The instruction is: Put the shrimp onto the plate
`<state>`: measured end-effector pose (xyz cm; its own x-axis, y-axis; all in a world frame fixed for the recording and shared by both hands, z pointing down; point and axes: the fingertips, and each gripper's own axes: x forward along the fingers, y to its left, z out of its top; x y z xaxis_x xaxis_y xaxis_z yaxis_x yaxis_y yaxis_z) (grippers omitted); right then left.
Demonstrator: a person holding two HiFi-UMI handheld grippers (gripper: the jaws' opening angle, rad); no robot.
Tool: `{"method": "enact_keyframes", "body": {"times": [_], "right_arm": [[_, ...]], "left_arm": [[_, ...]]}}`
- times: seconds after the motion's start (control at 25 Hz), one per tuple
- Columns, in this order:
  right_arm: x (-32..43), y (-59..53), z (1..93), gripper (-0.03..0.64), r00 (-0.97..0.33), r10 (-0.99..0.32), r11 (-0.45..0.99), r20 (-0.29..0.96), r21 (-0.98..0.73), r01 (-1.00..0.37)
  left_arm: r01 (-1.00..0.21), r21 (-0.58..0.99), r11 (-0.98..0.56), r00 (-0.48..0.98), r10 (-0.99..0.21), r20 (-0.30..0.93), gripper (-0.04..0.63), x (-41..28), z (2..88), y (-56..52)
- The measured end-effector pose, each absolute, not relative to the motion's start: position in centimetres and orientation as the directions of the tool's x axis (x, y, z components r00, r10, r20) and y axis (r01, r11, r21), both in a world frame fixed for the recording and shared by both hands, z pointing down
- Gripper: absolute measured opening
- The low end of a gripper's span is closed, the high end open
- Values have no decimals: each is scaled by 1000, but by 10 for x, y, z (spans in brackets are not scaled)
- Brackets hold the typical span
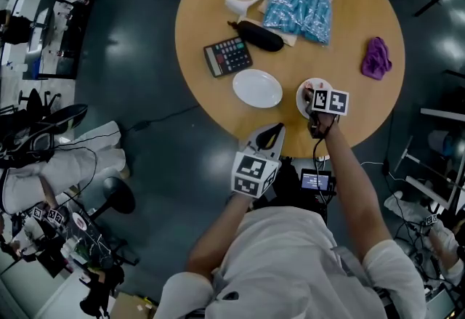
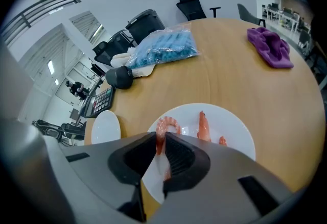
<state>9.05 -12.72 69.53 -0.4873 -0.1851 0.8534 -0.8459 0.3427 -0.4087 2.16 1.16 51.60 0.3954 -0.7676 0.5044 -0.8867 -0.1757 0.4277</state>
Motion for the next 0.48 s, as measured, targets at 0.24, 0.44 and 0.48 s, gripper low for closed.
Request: {"method": "enact_keyframes", "body": {"times": [0.24, 0.44, 0.48], "right_arm": [[91, -123, 694, 67, -503, -182, 331, 845, -429, -840], [93, -123, 691, 87, -508, -188, 323, 840, -436, -840], [94, -123, 690, 91, -508, -189, 323, 840, -436, -840]], "left_arm": [[-888, 428, -169, 389, -772, 502, 8, 23, 515, 14], [-890, 425, -167, 384, -776, 500, 8, 23, 513, 17], [-890, 424, -166, 383, -777, 500, 8, 23, 513, 18]]}}
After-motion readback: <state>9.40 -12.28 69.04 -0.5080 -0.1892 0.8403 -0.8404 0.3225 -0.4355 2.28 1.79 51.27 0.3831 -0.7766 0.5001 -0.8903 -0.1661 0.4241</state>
